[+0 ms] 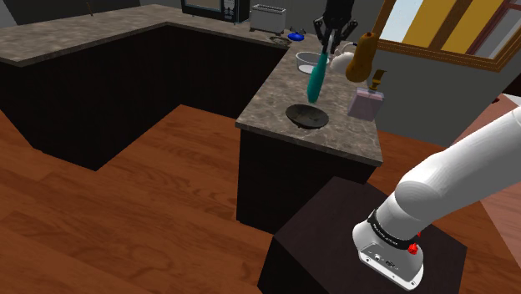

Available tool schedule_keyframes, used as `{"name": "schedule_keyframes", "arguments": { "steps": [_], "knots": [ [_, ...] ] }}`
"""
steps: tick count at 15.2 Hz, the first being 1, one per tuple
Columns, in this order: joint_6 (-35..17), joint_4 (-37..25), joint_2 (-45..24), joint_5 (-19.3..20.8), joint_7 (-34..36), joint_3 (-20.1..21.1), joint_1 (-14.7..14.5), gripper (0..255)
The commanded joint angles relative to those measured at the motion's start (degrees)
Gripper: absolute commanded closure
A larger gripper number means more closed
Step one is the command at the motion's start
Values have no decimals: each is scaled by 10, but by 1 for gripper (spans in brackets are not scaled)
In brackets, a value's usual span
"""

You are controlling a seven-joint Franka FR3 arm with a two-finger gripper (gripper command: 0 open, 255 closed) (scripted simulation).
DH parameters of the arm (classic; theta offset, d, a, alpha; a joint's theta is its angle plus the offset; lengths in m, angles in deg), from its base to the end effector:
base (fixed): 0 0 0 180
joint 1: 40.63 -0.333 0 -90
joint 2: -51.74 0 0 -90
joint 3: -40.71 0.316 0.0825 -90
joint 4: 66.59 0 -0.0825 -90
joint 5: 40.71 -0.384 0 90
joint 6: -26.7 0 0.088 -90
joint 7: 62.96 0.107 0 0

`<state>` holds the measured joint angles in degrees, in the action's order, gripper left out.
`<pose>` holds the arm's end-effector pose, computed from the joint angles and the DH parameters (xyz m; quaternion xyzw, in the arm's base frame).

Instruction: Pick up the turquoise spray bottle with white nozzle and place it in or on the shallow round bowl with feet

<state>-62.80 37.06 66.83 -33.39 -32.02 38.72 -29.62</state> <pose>0.4534 -0.1211 0.6468 0.9255 -0.3739 0.0173 0.0573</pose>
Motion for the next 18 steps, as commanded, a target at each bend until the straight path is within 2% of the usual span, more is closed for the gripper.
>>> {"name": "schedule_keyframes", "arguments": {
  "steps": [1,11,18],
  "knots": [
    [-16,19,4,0,0,-1,1,255],
    [-94,110,17,2,9,-3,1,255],
    [-94,110,17,2,9,-3,1,255]
  ]
}}
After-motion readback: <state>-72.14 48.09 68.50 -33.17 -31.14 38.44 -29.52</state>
